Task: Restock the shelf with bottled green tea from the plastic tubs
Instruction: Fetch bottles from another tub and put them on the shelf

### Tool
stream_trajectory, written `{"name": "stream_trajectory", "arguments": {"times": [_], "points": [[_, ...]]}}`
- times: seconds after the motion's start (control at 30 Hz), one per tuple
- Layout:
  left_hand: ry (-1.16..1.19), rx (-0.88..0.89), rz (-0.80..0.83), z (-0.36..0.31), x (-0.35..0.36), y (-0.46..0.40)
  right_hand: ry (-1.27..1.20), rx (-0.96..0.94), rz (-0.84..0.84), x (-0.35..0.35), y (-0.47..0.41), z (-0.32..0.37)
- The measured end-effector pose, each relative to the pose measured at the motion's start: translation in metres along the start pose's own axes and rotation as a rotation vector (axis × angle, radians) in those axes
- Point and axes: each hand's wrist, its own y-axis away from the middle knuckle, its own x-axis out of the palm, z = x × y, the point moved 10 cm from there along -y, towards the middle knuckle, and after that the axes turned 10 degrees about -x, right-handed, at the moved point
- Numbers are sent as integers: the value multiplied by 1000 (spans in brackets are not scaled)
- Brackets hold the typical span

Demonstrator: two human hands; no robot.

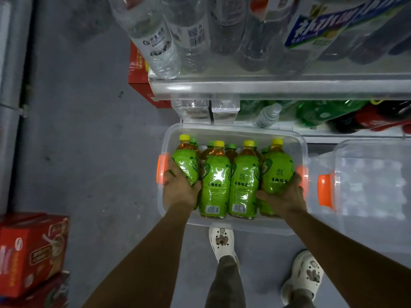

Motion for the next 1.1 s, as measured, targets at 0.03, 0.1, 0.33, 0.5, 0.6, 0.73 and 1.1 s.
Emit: {"name": "stream_trajectory", "arguments": {"times": [0.03, 0.1, 0.33, 0.5, 0.6, 0.73, 1.1], "points": [[-1, 2, 15, -1, 1, -3, -4, -1, 0, 0, 0, 0], [-11, 1, 51, -3, 1, -7, -13, -3, -4, -2, 0, 0], [-39, 11, 159, -5, -17, 4, -331, 165, 145, -18, 18, -15], [219, -59, 245, -16, -50, 37, -507, 197, 287, -36, 69, -14], [391, -32, 302, -34, -63, 80, -613, 182, 343, -51, 95, -5], [589, 52, 365, -64, -79, 148, -745, 72, 423, -100, 134, 25], [950, 235, 700, -173, -88, 385, -983, -277, 514, -299, 224, 17]]}}
